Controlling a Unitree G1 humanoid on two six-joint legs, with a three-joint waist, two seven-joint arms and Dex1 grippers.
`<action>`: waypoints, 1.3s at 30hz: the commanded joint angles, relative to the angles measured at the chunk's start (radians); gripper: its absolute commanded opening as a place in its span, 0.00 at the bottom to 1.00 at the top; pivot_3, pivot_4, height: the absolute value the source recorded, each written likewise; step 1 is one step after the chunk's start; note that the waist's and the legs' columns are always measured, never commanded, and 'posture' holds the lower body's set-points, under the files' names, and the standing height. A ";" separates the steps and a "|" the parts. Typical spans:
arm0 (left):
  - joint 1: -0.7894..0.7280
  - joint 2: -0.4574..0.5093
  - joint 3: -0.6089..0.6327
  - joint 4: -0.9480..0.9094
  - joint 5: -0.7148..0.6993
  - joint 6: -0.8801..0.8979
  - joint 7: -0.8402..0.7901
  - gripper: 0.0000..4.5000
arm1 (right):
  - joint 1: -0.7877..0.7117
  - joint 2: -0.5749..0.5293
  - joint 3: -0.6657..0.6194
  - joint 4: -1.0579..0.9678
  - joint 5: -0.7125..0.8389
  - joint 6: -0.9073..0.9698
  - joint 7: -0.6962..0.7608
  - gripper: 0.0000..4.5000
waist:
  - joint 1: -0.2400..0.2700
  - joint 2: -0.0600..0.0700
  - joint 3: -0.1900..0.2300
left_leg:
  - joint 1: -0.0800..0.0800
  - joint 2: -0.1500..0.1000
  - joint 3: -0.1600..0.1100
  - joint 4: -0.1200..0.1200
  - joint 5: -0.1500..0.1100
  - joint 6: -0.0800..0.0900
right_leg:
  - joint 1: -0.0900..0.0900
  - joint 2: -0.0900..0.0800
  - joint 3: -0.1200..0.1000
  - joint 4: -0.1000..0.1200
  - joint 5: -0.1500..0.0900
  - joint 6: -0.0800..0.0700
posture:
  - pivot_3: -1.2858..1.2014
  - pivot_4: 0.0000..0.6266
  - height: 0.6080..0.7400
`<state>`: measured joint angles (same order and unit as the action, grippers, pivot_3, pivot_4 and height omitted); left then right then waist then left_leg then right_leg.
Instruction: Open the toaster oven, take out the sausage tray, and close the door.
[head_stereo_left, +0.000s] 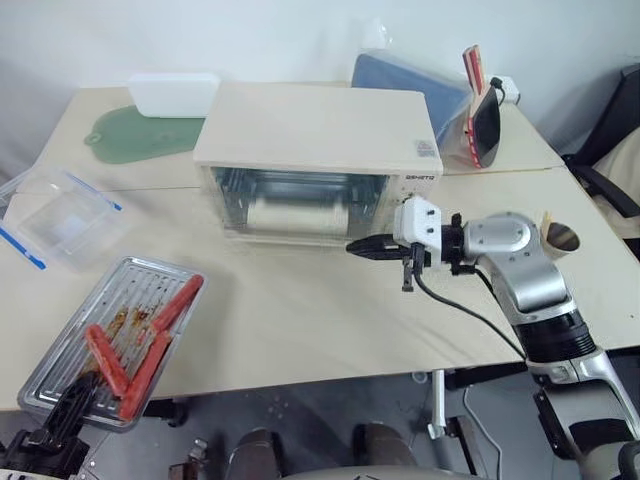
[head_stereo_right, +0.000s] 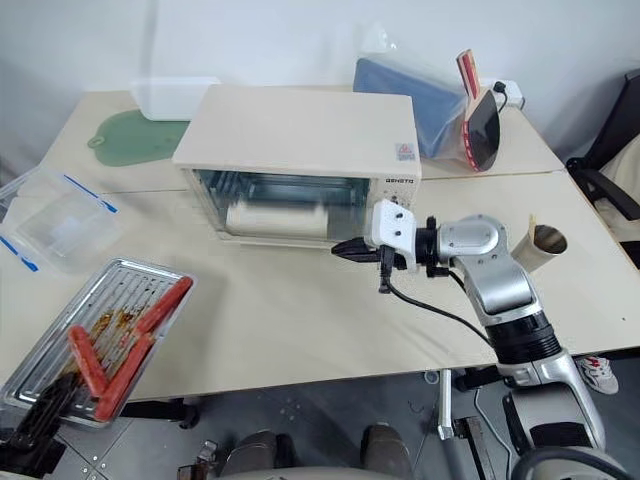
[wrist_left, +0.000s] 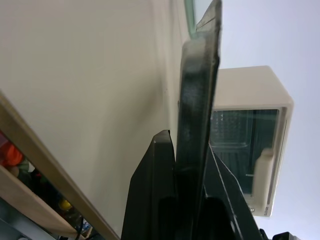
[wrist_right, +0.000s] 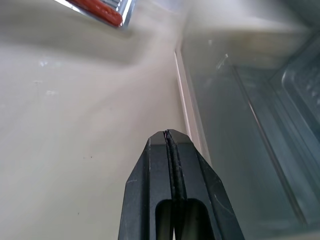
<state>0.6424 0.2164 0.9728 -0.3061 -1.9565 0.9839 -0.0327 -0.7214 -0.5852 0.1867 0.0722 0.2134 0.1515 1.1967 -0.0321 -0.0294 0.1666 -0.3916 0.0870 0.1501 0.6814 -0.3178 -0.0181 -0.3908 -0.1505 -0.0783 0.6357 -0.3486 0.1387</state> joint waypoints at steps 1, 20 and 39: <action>0.006 0.003 0.010 -0.028 -0.016 -0.005 -0.005 0.00 | -0.049 -0.014 -0.042 0.016 0.015 -0.021 0.003 0.01 | 0.000 0.000 0.000 | 0.000 0.000 0.000 0.000 0.000 0.000 | 0.000 0.000 0.000 0.000 0.000 0.000 | 0.52 0.24 1.00; -0.236 0.362 -0.384 0.107 -0.016 0.194 -0.052 0.00 | 0.131 -0.223 -0.087 -0.390 0.186 0.285 0.109 0.01 | 0.007 0.003 0.002 | 0.000 0.000 0.000 -0.002 -0.001 0.000 | -0.001 0.000 0.000 -0.001 0.000 -0.001 | 0.52 0.24 1.00; -0.986 0.571 -0.876 0.605 -0.004 0.429 0.086 0.00 | 0.438 -0.382 -0.329 -0.595 0.249 0.426 -0.053 0.01 | 0.035 0.003 0.002 | 0.000 -0.001 0.001 -0.001 -0.001 -0.001 | -0.001 0.001 0.001 0.001 0.000 0.000 | 0.52 0.24 1.00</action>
<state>-0.3219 0.7782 0.1256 0.2898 -1.9506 1.3944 0.0567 -0.2930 -0.9410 -0.0900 -0.4809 0.4439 0.5721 1.1589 0.0031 -0.0262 0.1687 -0.3915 0.0861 0.1506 0.6809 -0.3186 -0.0188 -0.3915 -0.1501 -0.0775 0.6366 -0.3485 0.1390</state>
